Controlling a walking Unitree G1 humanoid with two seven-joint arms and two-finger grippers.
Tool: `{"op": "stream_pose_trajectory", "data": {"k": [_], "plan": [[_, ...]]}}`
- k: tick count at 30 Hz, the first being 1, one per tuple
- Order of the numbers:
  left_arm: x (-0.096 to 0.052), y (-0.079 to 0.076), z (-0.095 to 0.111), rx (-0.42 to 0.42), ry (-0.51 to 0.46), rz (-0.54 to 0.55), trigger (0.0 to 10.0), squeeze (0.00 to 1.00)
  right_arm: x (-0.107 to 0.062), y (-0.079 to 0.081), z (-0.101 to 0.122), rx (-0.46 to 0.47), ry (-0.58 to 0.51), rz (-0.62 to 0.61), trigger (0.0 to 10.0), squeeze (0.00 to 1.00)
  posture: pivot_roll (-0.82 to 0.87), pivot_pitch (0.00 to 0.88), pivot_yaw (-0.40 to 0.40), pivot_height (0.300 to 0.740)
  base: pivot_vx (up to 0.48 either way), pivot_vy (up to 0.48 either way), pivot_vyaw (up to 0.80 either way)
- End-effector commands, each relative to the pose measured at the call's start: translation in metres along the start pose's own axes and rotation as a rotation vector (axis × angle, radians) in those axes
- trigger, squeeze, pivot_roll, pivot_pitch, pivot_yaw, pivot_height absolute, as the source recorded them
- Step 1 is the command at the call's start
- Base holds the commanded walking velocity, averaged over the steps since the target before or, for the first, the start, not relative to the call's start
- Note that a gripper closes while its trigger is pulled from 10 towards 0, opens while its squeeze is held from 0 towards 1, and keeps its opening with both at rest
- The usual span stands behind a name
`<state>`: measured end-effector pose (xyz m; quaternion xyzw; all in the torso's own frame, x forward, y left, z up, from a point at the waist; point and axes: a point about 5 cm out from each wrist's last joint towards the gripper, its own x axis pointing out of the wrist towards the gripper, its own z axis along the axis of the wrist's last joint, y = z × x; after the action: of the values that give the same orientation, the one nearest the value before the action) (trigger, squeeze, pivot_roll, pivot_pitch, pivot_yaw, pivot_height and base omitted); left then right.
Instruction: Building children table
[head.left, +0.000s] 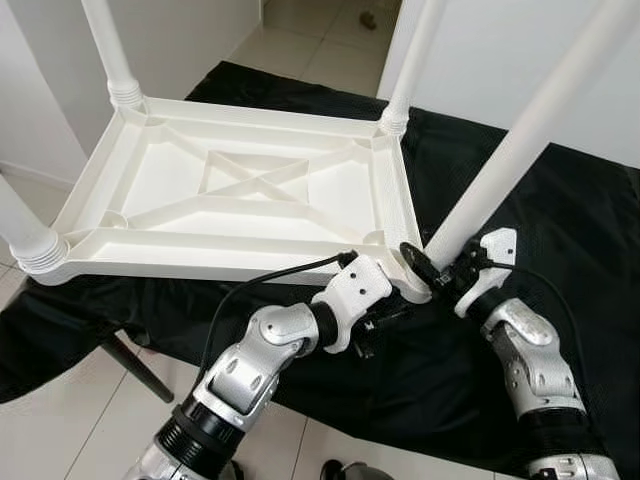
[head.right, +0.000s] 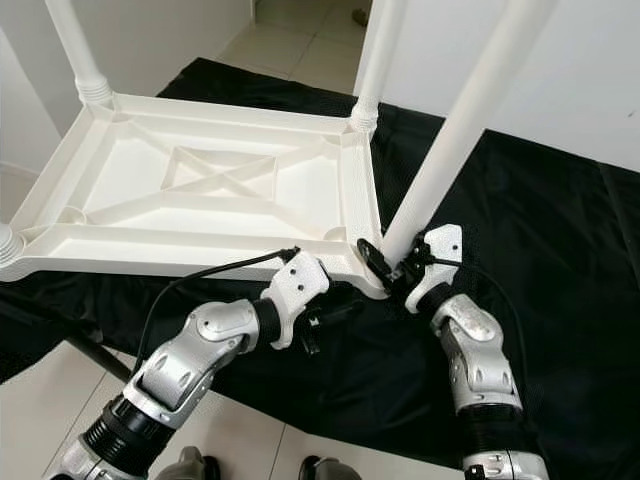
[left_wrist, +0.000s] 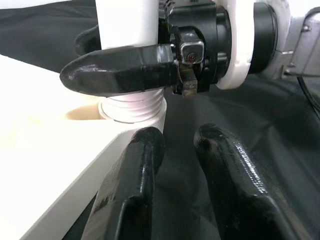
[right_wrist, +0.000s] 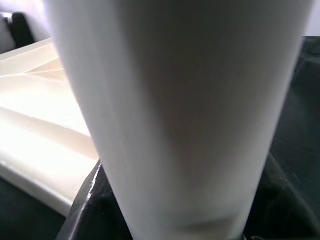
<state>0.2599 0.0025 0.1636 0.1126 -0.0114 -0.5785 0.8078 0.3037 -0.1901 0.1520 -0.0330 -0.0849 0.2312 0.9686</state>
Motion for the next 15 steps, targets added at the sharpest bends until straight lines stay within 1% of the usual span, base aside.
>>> {"op": "stream_pose_trajectory", "data": {"k": [1,6,9,11,15], "plan": [[0.002,-0.006,0.003,0.009,-0.003,-0.069,10.0,0.0,-0.006,-0.002,-0.009,0.002,0.057,-0.039,10.0,0.0,0.03,0.138,-0.071,0.74,0.0,0.0,0.0],[0.002,-0.007,0.002,0.009,-0.002,-0.074,10.0,0.0,-0.008,0.006,-0.01,0.018,0.06,-0.196,10.0,0.0,0.02,0.135,-0.072,0.74,0.0,0.0,0.0],[0.003,-0.008,0.002,0.008,-0.002,-0.076,10.0,0.0,-0.007,0.009,-0.01,0.016,0.061,-0.228,10.0,0.0,0.02,0.134,-0.073,0.74,0.0,0.0,0.0],[0.004,-0.009,0.002,0.007,-0.004,-0.08,10.0,0.0,-0.008,0.021,-0.013,0.054,0.052,-0.334,10.0,0.0,0.02,0.126,-0.07,0.74,0.0,0.0,0.0],[0.004,-0.009,0.002,0.005,-0.005,-0.082,10.0,0.0,-0.009,0.027,-0.015,0.05,0.062,-0.381,10.0,0.0,0.02,0.125,-0.07,0.74,0.0,0.0,0.0]]}}
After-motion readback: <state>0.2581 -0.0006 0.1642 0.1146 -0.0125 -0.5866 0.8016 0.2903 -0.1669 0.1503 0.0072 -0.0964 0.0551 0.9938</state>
